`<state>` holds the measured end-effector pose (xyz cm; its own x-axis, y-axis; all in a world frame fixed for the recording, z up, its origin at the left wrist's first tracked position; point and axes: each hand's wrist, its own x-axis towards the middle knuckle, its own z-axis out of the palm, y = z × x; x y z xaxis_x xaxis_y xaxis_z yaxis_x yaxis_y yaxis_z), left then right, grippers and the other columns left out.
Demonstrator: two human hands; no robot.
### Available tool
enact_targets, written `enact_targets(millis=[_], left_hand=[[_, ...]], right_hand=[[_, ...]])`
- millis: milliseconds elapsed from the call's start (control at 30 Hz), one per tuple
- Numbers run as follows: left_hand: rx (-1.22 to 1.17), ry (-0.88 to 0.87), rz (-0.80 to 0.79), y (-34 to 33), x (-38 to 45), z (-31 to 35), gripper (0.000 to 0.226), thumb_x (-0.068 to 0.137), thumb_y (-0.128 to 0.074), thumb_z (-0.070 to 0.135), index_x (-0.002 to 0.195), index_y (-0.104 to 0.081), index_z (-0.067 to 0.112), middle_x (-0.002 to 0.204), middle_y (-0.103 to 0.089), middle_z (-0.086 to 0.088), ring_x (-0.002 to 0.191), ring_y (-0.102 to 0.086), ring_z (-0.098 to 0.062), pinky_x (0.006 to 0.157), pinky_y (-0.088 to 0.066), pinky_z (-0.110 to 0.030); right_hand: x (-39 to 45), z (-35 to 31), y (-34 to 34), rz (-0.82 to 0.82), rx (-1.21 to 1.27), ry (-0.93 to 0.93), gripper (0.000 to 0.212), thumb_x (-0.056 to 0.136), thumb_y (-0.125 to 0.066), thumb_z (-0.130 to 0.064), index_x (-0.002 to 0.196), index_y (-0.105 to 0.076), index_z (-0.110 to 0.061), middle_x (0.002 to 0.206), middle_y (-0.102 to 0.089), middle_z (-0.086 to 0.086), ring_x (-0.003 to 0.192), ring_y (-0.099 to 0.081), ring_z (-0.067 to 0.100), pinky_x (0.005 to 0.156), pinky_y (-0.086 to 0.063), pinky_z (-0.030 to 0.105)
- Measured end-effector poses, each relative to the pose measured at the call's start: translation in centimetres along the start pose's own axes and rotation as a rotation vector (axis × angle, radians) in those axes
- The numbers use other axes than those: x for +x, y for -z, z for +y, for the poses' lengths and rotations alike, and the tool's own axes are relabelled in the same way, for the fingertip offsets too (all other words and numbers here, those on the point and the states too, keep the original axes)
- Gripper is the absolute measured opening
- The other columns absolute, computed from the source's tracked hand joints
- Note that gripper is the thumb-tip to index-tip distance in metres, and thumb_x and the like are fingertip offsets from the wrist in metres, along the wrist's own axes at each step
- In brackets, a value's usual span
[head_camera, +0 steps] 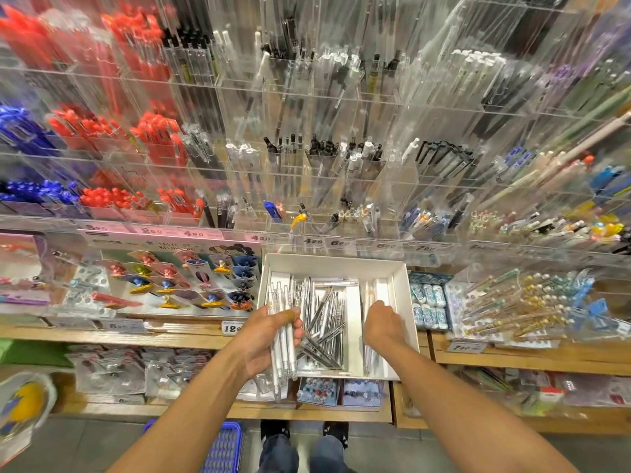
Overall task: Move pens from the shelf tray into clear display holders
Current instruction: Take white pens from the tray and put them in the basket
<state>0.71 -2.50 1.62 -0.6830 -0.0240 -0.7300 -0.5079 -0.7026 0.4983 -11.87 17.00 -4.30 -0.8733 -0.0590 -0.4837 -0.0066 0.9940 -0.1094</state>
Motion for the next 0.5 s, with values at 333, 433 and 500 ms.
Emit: enact_targets(millis=[333,433,500], left_hand=[[-0.036,0.025,0.054,-0.1,0.8,0.0,0.031,0.088,-0.068,0.004,0.116,-0.055,-0.003,0.070,-0.064,-0.012,0.059,-0.063,-0.023,0.050,-0.056,-0.032],[-0.030,0.028,0.059,-0.3,0.9,0.0,0.050,0.080,-0.075,0.009,0.123,-0.054,-0.006,0.072,-0.065,-0.013,0.059,-0.063,-0.023,0.050,-0.056,-0.032],[-0.004,0.031,0.056,-0.6,0.9,0.0,0.066,0.076,-0.079,0.016,0.130,-0.050,-0.008,0.071,-0.064,-0.013,0.057,-0.062,-0.022,0.050,-0.056,-0.033]], right_hand=[[-2.2,0.6,3.2,-0.342,0.609,-0.072,0.008,0.089,-0.058,0.003,0.085,-0.056,-0.003,0.088,-0.066,0.015,0.070,-0.068,0.022,0.062,-0.057,0.031],[-5.8,-0.4,4.2,-0.473,0.774,0.123,0.012,0.094,-0.059,-0.009,0.103,-0.053,-0.015,0.093,-0.070,0.015,0.058,-0.062,0.013,0.052,-0.049,0.022],[-7.8,-1.4,4.5,-0.559,0.814,0.245,0.018,0.094,-0.061,-0.014,0.109,-0.052,-0.018,0.092,-0.071,0.013,0.057,-0.062,0.012,0.054,-0.050,0.024]])
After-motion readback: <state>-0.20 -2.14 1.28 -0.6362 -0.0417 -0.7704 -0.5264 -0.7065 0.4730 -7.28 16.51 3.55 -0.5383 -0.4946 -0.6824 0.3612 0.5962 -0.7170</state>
